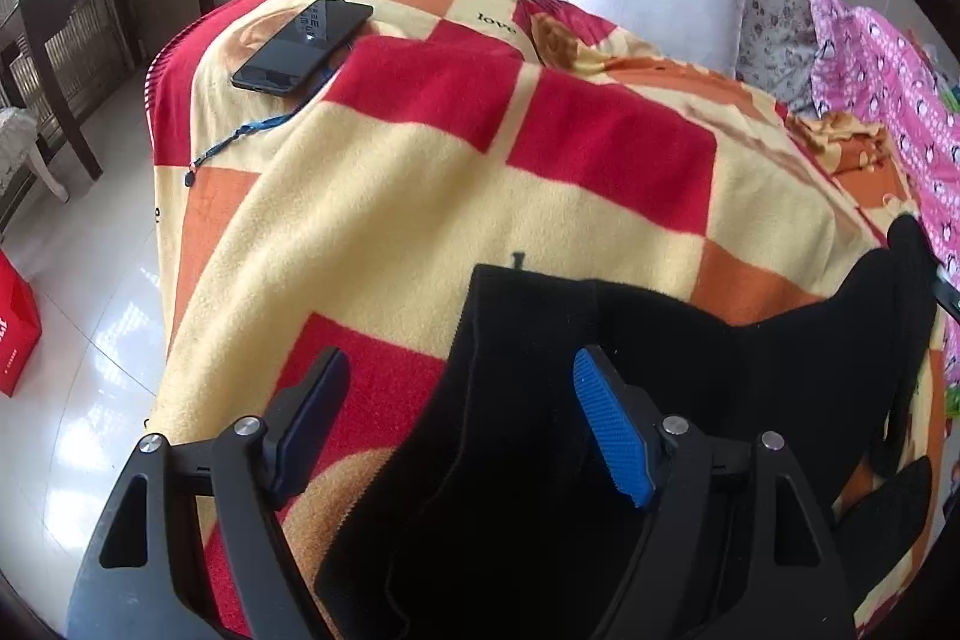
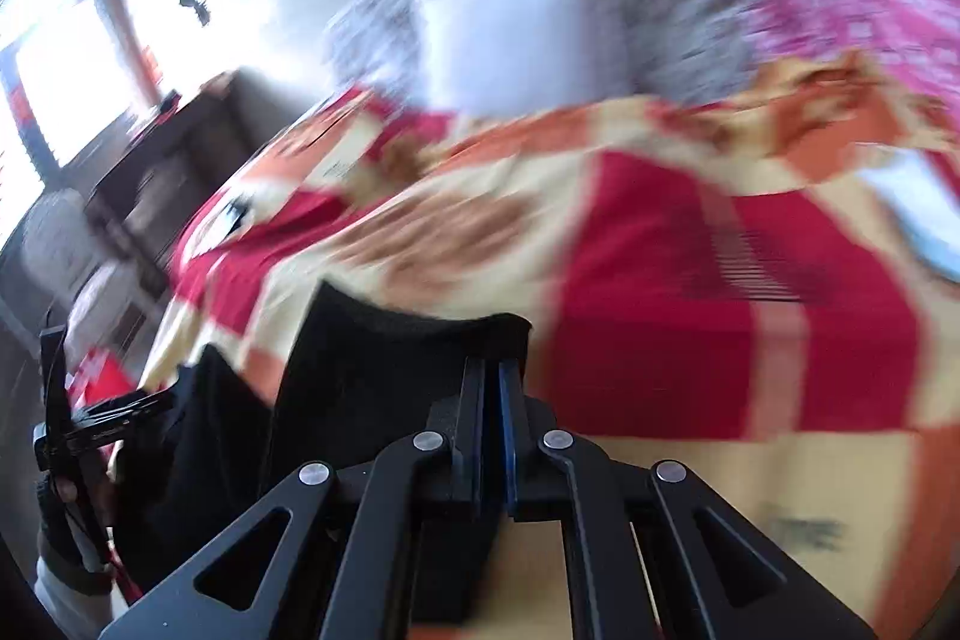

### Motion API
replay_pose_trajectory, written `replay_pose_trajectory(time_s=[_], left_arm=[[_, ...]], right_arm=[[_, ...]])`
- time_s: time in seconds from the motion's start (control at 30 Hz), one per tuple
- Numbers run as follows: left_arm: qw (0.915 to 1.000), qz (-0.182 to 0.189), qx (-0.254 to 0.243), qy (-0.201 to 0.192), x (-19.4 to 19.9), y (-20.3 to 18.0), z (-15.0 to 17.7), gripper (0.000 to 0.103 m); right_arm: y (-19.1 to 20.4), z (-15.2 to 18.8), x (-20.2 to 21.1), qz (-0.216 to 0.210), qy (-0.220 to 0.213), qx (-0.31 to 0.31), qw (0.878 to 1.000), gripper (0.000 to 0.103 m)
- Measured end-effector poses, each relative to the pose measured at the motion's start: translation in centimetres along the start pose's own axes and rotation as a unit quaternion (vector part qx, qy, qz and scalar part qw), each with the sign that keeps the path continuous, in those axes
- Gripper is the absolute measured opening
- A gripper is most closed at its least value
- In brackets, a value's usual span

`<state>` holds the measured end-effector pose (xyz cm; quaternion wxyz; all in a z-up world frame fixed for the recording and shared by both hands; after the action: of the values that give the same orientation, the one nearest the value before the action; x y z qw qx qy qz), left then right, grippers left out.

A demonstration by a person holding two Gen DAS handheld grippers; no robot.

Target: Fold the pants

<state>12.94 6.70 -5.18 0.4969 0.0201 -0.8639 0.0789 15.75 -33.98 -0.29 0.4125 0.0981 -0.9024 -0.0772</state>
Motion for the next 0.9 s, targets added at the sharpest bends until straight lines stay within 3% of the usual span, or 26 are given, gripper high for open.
replay_pose_trajectory(time_s=[0.13, 0.23, 0.33, 0.4, 0.47, 0.5, 0.57, 0.63, 0.77, 0.9], left_arm=[[1.0, 0.004, 0.004, -0.003, 0.4, 0.3, -0.3, 0.077], [1.0, 0.002, 0.001, -0.004, 0.5, 0.2, -0.3, 0.077], [1.0, -0.001, -0.004, 0.0, 0.2, 0.0, -0.5, 0.077], [1.0, -0.003, -0.008, 0.001, 0.2, -0.1, -0.5, 0.077], [0.9999, 0.004, -0.013, -0.003, 0.5, -0.2, -0.6, 0.077], [0.9999, 0.008, -0.013, -0.004, 0.6, -0.1, -0.7, 0.077], [0.9998, 0.014, -0.016, -0.004, 0.8, 0.0, -0.9, 0.079], [0.9994, 0.02, -0.028, 0.005, 0.6, 0.1, -1.2, 0.083], [0.9989, 0.024, -0.04, 0.004, 0.0, 0.7, -2.3, 0.083], [0.9917, 0.068, -0.101, 0.042, -1.7, -0.1, -3.0, 0.083]], right_arm=[[-6.8, 1.6, 6.0, 0.067, -0.044, -0.056, 0.995, 0.003], [-11.3, 4.0, 8.6, 0.101, -0.052, -0.101, 0.988, 0.0], [-14.7, 6.2, 8.2, 0.145, -0.024, -0.131, 0.98, 0.0], [-15.0, 6.8, 7.8, 0.136, -0.006, -0.13, 0.982, 0.006], [-12.6, 6.4, 7.7, 0.091, -0.015, -0.109, 0.99, 0.013], [-11.1, 6.0, 7.4, 0.072, -0.013, -0.092, 0.993, 0.031], [-5.9, 4.6, 6.1, 0.013, 0.0, -0.035, 0.999, 0.055], [-1.5, 3.4, 4.9, -0.032, 0.011, 0.02, 0.999, 0.056], [8.4, 1.5, 2.1, -0.131, 0.033, 0.114, 0.984, 0.06], [14.5, 0.5, -1.0, -0.152, 0.048, 0.202, 0.966, 0.064]])
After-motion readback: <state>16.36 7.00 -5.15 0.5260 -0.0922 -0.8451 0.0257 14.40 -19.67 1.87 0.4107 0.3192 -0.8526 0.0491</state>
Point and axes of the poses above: each gripper's, at about its wrist camera, not at the fingertips, and x roughly against the way its jaws point, y to its left, z to its underside, the point moved 4 cm from there along -x, roughly the way its jaws point, and after that the axes turned 5 degrees about y, right-handed, at the moved point
